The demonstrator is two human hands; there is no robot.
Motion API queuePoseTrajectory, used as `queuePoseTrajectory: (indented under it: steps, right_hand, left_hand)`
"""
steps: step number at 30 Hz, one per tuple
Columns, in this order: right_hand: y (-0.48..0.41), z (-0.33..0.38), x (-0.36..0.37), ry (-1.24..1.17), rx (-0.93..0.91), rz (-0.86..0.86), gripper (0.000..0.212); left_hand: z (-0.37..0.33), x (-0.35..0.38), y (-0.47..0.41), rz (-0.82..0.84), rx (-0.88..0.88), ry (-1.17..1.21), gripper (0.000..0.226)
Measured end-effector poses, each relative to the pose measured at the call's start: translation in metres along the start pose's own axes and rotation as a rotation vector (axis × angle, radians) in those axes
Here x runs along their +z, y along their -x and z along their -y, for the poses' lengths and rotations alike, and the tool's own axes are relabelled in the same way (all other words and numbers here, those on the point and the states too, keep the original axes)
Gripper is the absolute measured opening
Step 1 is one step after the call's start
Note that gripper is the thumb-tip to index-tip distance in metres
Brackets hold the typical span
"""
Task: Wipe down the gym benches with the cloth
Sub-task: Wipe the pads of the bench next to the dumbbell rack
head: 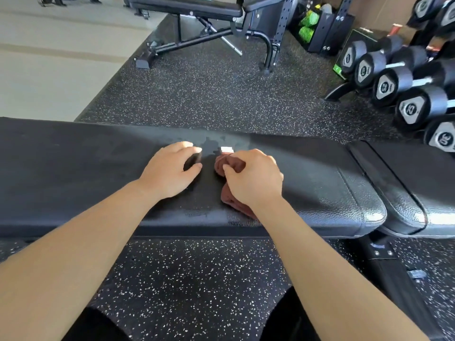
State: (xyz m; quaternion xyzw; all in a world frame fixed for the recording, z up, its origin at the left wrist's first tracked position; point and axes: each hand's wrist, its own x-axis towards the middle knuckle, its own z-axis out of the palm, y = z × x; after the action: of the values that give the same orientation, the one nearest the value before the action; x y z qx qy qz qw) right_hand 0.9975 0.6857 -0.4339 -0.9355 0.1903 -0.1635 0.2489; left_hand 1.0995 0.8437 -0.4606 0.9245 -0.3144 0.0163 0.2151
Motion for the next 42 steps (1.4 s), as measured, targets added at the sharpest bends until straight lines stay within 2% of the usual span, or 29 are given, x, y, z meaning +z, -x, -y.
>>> queuePoseTrajectory:
  steps: [3, 5, 7, 9, 11, 14, 16, 19, 24, 31, 35, 42]
  right_hand:
    - [-0.044, -0.001, 0.010, 0.046, 0.079, 0.060, 0.018]
    - [-0.076, 0.000, 0.019, -0.056, 0.111, 0.164, 0.016]
    - [-0.097, 0.002, 0.028, -0.139, 0.041, 0.144, 0.016]
    - [-0.109, 0.000, 0.033, -0.046, -0.037, 0.174, 0.019]
    - [-0.106, -0.003, 0.029, 0.034, 0.023, 0.147, 0.013]
    - [-0.080, 0.000, 0.018, 0.042, 0.068, 0.132, 0.024]
    - [-0.054, 0.007, 0.014, 0.051, 0.050, 0.128, 0.022]
    - [-0.036, 0.006, 0.010, -0.012, 0.053, 0.019, 0.018]
    - [-0.052, 0.008, 0.010, 0.055, 0.110, 0.121, 0.019]
    - [-0.050, 0.007, 0.014, 0.099, 0.083, 0.052, 0.019]
    - [-0.055, 0.008, 0.012, 0.096, 0.109, 0.091, 0.018]
    - [-0.130, 0.008, 0.020, 0.130, 0.233, 0.164, 0.019]
  left_hand:
    - [0.004, -0.002, -0.023, -0.026, -0.027, -0.033, 0.041]
    - [0.006, 0.001, -0.031, -0.073, -0.046, -0.064, 0.042]
    - [0.010, 0.006, -0.033, -0.100, -0.041, -0.081, 0.044]
    - [0.012, 0.009, -0.033, -0.124, -0.034, -0.074, 0.045]
    - [0.012, 0.009, -0.032, -0.125, -0.033, -0.075, 0.045]
    - [0.010, 0.006, -0.031, -0.069, -0.032, -0.101, 0.047]
    - [0.009, 0.003, -0.031, -0.025, -0.049, -0.100, 0.048]
    - [0.007, -0.002, -0.032, 0.031, -0.085, -0.083, 0.048]
    - [0.003, -0.010, -0.035, 0.153, -0.123, -0.073, 0.053]
    - [0.002, -0.013, -0.038, 0.250, -0.161, -0.075, 0.055]
    - [-0.001, -0.017, -0.039, 0.300, -0.176, -0.075, 0.054]
    - [0.002, -0.030, -0.060, 0.387, -0.122, -0.128, 0.060]
